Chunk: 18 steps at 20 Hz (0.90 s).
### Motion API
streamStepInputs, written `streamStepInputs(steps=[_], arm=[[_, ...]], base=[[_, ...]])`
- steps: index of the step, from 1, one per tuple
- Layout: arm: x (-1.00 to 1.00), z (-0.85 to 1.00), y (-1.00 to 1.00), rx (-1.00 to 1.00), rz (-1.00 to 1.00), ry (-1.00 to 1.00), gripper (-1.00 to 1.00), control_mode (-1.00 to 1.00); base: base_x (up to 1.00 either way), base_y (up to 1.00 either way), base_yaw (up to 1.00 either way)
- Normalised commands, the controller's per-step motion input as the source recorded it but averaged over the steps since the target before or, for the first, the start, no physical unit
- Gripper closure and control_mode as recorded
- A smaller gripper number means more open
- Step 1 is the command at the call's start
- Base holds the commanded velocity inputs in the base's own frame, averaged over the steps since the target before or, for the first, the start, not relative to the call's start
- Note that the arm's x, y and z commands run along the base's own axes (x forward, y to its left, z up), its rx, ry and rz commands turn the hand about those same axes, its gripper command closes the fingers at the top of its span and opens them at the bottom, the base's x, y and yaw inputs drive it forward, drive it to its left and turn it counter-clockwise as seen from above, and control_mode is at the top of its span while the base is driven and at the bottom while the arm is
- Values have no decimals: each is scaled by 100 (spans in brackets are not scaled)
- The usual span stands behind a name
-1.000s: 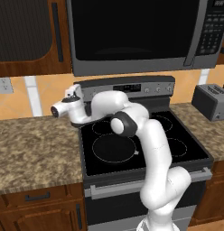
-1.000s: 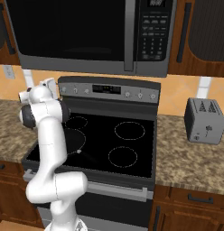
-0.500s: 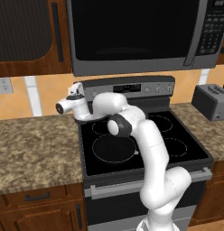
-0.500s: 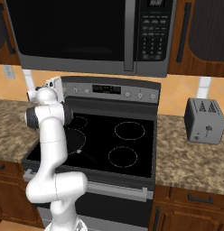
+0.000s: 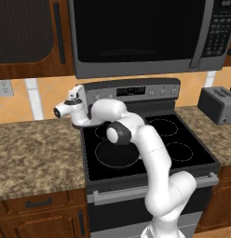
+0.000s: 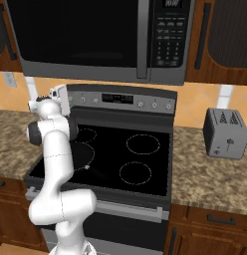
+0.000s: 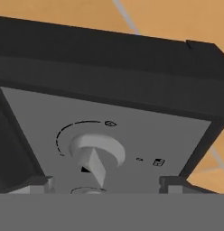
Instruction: Turn off the front left burner of the stove.
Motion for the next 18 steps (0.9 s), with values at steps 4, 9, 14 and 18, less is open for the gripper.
streamStepInputs(steps=[4, 9, 14, 18], arm=[[0, -25, 0, -3, 5, 0, -100, -100], [-2, 0, 0, 0, 4, 0, -100, -100], [0, 0, 11, 0, 5, 0, -100, -100], [0, 0, 17, 0, 4, 0, -100, -100]], base=[[0, 0, 0], [0, 0, 0], [0, 0, 0], [0, 0, 0]])
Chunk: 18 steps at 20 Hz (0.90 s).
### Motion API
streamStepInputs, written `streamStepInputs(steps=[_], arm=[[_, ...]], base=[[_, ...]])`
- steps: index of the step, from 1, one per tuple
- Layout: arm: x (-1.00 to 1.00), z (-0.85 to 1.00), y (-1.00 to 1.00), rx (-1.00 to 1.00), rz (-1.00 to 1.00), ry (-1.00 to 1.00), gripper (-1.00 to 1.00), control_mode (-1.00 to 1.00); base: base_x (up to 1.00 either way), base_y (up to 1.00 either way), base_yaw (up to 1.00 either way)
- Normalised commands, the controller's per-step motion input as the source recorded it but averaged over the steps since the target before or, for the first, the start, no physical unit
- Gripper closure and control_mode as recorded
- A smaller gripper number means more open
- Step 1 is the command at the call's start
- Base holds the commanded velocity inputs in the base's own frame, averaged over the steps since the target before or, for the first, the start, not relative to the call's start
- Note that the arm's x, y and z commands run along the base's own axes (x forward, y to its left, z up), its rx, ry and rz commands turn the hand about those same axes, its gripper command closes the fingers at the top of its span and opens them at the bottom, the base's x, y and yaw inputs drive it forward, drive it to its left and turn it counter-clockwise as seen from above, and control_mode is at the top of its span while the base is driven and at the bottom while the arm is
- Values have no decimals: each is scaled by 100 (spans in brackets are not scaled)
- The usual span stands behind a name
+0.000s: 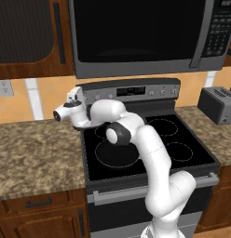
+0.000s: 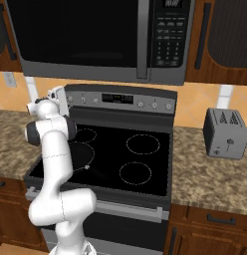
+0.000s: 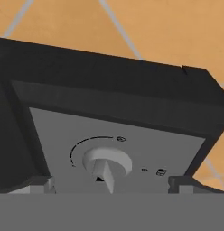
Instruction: Turn off the front left burner of the stove.
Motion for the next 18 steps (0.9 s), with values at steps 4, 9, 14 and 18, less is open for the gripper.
streamStepInputs(steps=[4, 9, 14, 18], arm=[[1, 0, 10, 0, 4, 0, -100, -100], [2, -6, -3, 0, 7, 3, -100, -100], [5, -15, -12, 0, 6, 2, -100, -100], [16, -6, -5, 0, 6, 2, -100, -100]], base=[[0, 0, 0], [0, 0, 0], [0, 0, 0], [0, 0, 0]])
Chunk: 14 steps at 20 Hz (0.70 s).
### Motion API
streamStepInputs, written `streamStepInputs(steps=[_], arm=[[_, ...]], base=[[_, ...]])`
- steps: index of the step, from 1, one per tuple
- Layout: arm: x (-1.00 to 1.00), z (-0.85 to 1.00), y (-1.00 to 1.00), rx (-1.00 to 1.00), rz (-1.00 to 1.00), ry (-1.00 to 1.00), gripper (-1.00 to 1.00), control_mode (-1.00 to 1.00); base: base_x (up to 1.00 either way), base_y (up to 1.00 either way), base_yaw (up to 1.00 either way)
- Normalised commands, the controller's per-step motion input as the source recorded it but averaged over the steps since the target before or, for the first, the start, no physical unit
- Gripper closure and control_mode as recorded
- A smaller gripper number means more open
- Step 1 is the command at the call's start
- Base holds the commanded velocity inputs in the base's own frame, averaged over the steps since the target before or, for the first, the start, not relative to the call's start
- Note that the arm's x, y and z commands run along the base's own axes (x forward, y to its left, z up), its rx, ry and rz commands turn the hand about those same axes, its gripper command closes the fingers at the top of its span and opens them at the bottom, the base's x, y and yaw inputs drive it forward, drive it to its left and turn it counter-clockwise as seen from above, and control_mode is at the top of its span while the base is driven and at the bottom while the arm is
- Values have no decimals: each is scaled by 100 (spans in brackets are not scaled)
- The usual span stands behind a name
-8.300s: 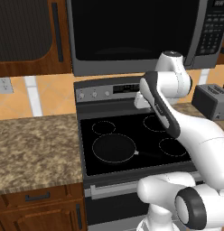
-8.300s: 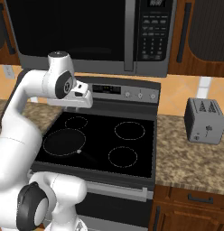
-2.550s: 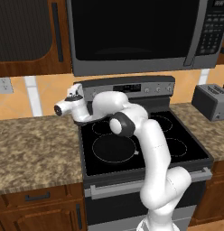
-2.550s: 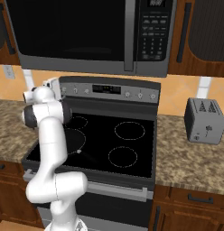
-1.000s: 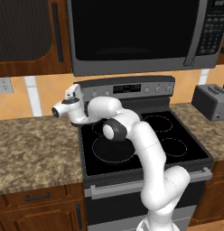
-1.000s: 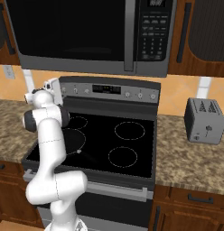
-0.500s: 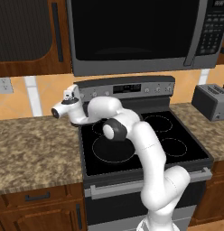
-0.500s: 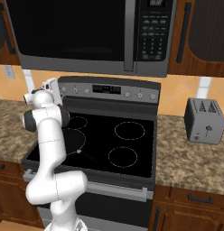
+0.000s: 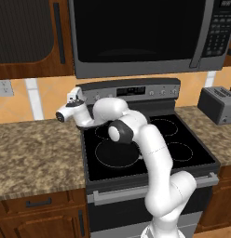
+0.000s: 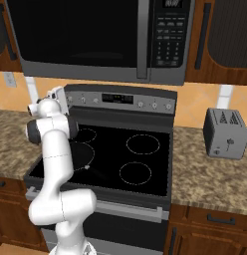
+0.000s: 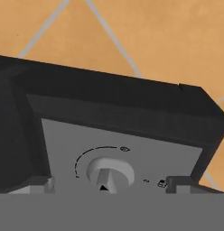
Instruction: Turn off the front left burner of the stove.
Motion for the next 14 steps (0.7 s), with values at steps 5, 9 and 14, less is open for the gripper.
streamStepInputs(steps=[5, 9, 14], arm=[[14, 0, 0, 0, 3, 0, 100, -100], [0, 0, 0, 0, 0, 0, 100, -100], [0, 0, -1, 6, 0, 3, 100, -100]], base=[[0, 0, 0], [0, 0, 0], [0, 0, 0]])
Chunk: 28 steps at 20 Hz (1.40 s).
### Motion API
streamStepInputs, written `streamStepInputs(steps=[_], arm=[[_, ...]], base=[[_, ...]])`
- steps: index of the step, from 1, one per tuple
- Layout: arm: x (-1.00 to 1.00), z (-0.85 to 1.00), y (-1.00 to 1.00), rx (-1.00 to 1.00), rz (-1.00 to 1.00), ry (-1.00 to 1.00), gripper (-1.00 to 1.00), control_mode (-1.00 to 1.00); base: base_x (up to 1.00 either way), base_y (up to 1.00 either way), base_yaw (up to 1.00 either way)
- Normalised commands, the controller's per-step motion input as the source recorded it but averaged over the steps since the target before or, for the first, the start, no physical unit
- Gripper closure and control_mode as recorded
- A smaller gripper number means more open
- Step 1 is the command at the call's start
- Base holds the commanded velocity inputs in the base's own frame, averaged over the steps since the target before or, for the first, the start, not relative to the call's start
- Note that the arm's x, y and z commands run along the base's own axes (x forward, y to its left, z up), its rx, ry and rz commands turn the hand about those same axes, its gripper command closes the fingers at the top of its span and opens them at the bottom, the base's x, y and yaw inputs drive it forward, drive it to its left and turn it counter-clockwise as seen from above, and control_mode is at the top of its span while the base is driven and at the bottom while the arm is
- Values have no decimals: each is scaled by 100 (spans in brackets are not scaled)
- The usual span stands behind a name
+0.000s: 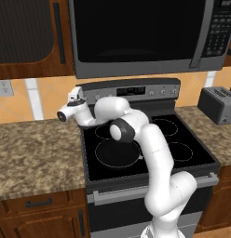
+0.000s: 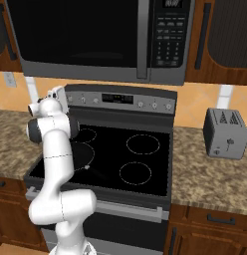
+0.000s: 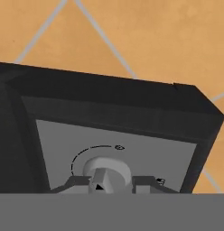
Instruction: Turn off the front left burner of the stove.
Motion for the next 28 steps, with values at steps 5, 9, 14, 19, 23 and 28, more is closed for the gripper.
streamStepInputs(steps=[5, 9, 14, 19, 23, 28], arm=[[0, 0, -10, 18, -2, 3, 100, -100], [0, 0, -23, 37, -15, 1, 100, -100], [0, 0, -25, 46, -23, 0, 100, -100], [0, 0, -20, 51, -27, 0, 100, -100], [1, 0, -18, 55, -29, -4, 100, -100], [0, 0, -18, 58, -29, -9, 100, -100]], base=[[0, 0, 0], [0, 0, 0], [0, 0, 0], [0, 0, 0], [0, 0, 0], [0, 0, 0]])
